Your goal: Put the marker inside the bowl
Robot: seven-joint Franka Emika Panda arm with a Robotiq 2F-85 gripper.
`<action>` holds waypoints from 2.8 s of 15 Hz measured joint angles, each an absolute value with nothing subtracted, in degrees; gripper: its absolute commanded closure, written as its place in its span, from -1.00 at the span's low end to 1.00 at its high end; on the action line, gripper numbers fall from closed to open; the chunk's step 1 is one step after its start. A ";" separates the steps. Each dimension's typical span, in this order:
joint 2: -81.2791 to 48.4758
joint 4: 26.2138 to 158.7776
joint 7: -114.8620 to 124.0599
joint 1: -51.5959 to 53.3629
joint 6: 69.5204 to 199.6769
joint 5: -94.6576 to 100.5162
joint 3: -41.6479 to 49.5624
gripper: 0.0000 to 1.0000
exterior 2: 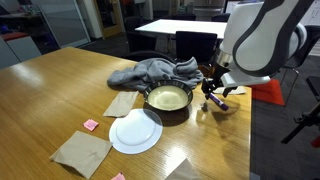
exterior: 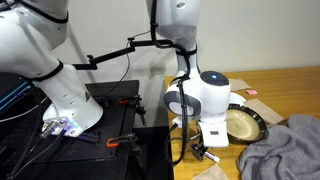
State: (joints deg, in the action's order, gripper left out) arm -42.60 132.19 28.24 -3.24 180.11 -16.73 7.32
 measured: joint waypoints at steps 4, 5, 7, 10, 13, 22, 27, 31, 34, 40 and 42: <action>-43.82 130.74 28.24 -3.24 178.42 -16.73 7.29 0.60; -44.10 130.41 28.24 -3.24 178.32 -16.73 7.28 0.72; -44.10 129.95 28.24 -3.16 178.20 -16.73 7.14 0.98; -43.96 129.92 28.24 -2.57 178.20 -16.77 7.52 0.90; -41.63 131.24 28.24 -0.64 178.19 -16.78 8.94 0.90; -25.60 138.87 28.24 15.37 175.90 -13.50 21.09 0.90; -20.71 137.68 26.15 15.89 172.70 -7.44 20.83 0.90; -20.00 133.90 24.75 15.20 165.39 -1.22 20.27 0.90; -21.16 129.60 23.86 13.43 159.26 2.55 18.68 0.90; -28.60 121.58 17.69 6.46 157.51 3.01 11.10 0.90; -31.49 119.44 16.17 5.21 157.68 3.01 9.71 0.90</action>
State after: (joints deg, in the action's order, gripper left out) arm -31.49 119.44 16.17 5.21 157.68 3.01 9.71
